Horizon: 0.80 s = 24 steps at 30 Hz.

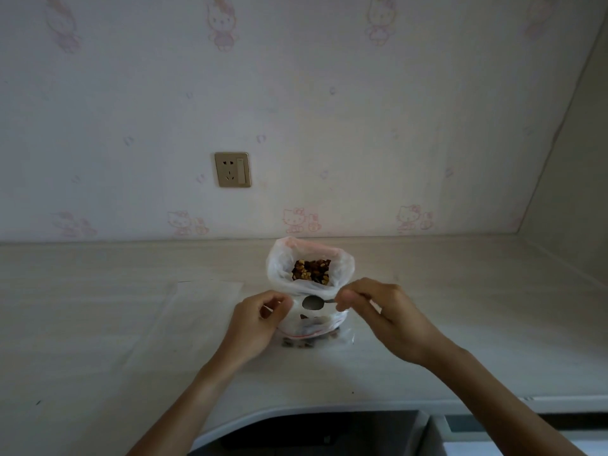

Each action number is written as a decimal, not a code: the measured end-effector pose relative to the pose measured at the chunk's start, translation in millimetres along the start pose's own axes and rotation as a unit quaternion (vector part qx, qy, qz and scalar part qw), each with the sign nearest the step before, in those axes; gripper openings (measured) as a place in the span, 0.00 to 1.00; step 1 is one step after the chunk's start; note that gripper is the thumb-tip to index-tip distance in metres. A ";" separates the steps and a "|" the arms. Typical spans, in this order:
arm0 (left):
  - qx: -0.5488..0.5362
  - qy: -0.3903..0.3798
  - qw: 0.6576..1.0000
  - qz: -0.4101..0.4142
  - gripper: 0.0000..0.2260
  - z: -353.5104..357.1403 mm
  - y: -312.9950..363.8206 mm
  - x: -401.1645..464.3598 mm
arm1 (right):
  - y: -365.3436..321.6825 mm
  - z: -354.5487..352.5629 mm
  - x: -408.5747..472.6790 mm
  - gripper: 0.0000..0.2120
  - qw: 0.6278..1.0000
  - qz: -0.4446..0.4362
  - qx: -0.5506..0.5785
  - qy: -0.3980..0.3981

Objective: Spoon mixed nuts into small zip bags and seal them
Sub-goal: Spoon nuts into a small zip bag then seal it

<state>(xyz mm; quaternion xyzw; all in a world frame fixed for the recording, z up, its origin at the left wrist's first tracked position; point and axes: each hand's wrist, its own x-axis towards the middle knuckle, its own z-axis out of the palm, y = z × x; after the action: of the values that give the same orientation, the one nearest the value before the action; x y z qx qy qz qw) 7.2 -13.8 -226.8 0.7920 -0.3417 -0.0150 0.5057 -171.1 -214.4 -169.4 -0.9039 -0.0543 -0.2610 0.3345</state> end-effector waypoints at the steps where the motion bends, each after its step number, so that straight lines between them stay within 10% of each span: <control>1: 0.010 -0.001 1.000 -0.006 0.05 -0.5 0.3 0.7 | 1.8 1.4 1.5 0.16 0.998 0.033 0.048 0.021; 12: 0.016 0.119 0.986 -0.117 0.16 -12.1 -4.5 41.5 | 23.9 5.7 37.8 0.17 0.888 0.262 0.336 0.171; 17: 0.026 0.079 0.983 -0.161 0.29 -2.7 -6.3 71.0 | 32.5 13.7 62.6 0.18 0.898 0.278 0.293 0.175; 24: 0.080 0.063 0.987 -0.122 0.14 13.4 -20.0 77.0 | 51.5 33.6 80.3 0.20 0.936 0.270 0.155 0.166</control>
<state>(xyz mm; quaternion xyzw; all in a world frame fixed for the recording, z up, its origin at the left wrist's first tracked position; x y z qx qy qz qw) 71.7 -62.1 -224.8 0.8647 -0.2105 0.0009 0.4560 -73.5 -239.0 -179.8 -0.7649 0.2085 -0.2958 0.5328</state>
